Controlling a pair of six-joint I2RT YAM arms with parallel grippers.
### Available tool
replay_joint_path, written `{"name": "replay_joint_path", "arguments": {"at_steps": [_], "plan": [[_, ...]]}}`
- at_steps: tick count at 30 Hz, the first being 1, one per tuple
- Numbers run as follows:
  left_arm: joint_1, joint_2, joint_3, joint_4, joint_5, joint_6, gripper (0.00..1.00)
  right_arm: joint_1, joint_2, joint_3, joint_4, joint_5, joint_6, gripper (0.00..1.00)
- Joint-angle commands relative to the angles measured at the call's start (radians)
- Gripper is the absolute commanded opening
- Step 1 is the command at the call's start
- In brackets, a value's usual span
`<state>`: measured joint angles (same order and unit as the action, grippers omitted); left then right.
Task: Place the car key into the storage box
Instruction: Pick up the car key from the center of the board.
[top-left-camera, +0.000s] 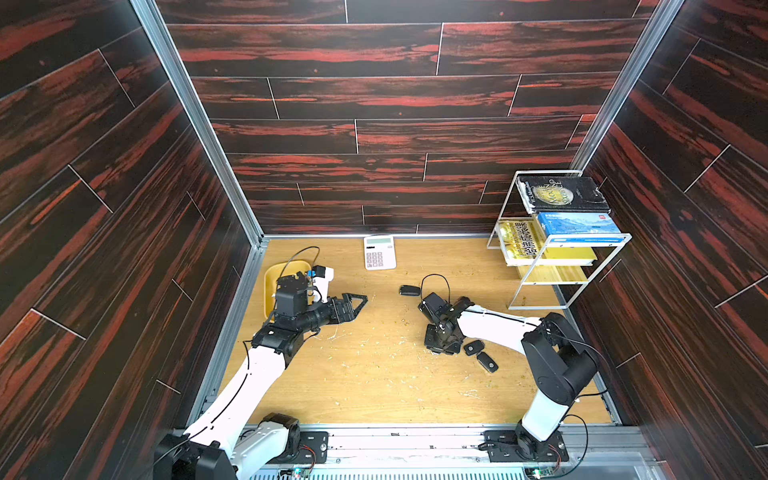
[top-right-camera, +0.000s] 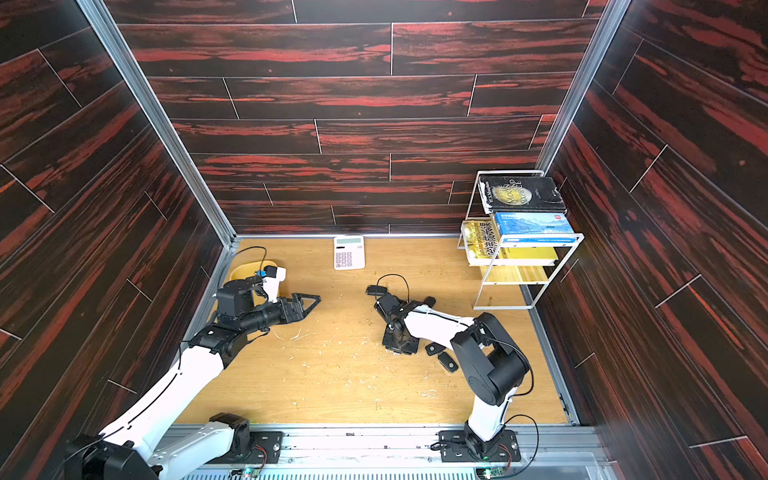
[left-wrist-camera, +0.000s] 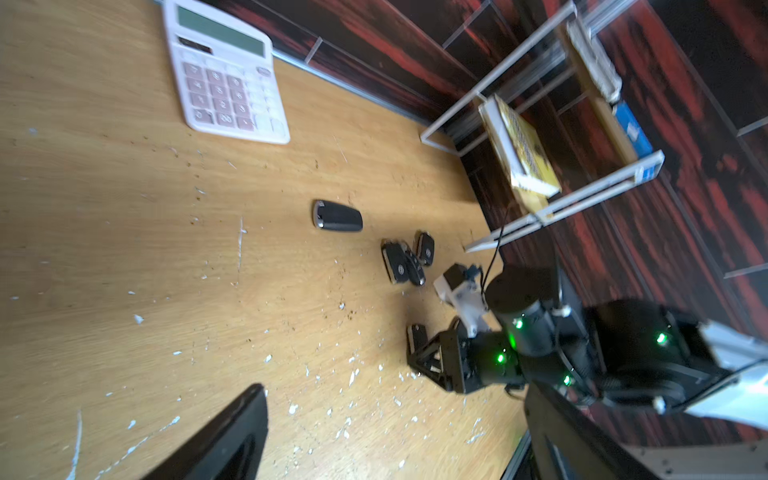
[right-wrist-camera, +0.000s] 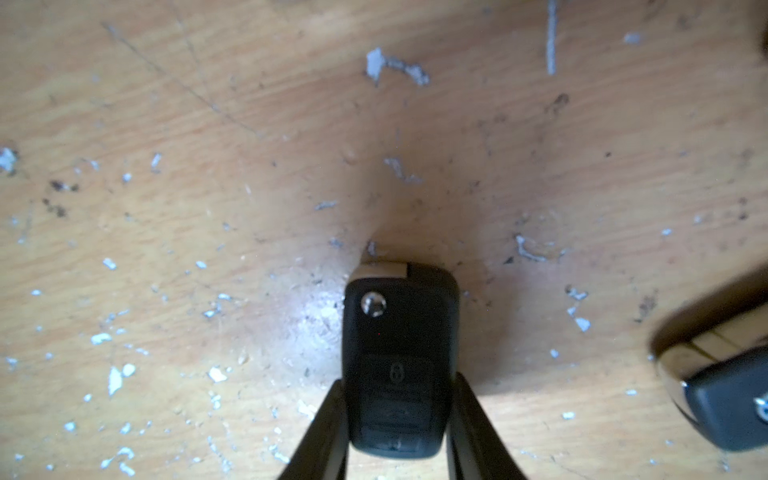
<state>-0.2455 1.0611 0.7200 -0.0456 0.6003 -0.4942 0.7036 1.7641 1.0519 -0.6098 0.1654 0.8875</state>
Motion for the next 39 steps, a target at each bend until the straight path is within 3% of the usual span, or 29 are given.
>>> {"name": "replay_joint_path", "arguments": {"at_steps": [1, 7, 14, 21, 29, 36, 39], "plan": [[-0.052, 0.013, -0.021, 0.039, -0.048, 0.134, 1.00, -0.028, -0.027, -0.035, 0.015, -0.051, -0.054, 0.25], [-0.186, 0.030, -0.051, 0.110, -0.071, 0.328, 1.00, -0.087, -0.071, -0.066, 0.037, -0.109, -0.131, 0.19], [-0.300, 0.183, -0.013, 0.164, -0.153, 0.495, 1.00, -0.105, -0.112, -0.047, 0.046, -0.198, -0.200, 0.20], [-0.303, 0.309, -0.094, 0.520, -0.112, 0.471, 1.00, -0.189, -0.243, -0.059, 0.070, -0.356, -0.258, 0.24], [-0.323, 0.426, -0.092, 0.773, -0.017, 0.442, 1.00, -0.261, -0.340, -0.109, 0.177, -0.595, -0.308, 0.26], [-0.336, 0.615, -0.083, 1.185, 0.042, 0.308, 1.00, -0.283, -0.368, -0.205, 0.317, -0.771, -0.283, 0.26], [-0.339, 0.656, -0.073, 1.192, 0.050, 0.362, 1.00, -0.288, -0.394, -0.207, 0.319, -0.791, -0.289, 0.26]]}}
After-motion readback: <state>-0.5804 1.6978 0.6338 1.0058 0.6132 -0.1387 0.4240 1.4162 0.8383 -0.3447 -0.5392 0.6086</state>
